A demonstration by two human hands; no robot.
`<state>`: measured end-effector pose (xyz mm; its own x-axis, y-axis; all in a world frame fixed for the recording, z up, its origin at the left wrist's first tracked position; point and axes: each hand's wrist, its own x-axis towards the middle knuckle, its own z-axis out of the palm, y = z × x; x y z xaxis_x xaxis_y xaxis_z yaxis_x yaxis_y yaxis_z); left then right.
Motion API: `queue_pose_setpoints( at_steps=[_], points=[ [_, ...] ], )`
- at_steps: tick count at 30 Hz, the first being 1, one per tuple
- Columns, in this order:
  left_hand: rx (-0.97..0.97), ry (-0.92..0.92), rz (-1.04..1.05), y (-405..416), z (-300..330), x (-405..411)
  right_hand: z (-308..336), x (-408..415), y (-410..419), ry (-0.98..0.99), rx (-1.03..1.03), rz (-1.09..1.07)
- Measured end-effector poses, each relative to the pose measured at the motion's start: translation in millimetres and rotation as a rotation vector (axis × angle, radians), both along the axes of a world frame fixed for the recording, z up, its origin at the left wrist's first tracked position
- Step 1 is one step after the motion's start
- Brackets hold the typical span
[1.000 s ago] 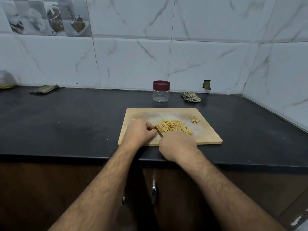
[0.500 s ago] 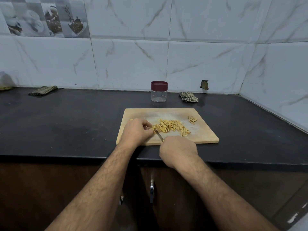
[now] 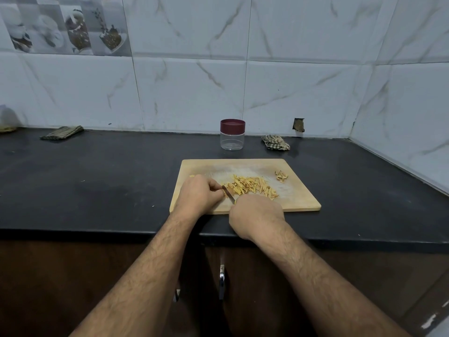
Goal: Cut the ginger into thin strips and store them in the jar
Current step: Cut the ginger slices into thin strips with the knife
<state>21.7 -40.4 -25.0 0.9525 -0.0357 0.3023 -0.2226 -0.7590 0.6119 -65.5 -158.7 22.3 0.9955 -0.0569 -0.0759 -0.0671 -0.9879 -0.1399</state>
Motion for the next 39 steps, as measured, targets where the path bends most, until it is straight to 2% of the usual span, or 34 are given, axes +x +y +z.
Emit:
queue_pose_setpoints(
  at_steps=[10, 20, 33, 39],
  points=[
    [0.007, 0.013, 0.001, 0, 1, 1, -5, -5, 3, 0.016, -0.063, 0.001],
    [0.005, 0.032, -0.002, 1, 3, 1, -5, -11, -6, -0.046, 0.003, -0.006],
    [0.0, 0.033, -0.027, 2, 0, 5, -3, 8, -1, 0.02, 0.002, 0.018],
    [-0.009, 0.027, -0.023, 1, 1, 4, -3, 5, 7, 0.0, -0.097, 0.046]
  ],
)
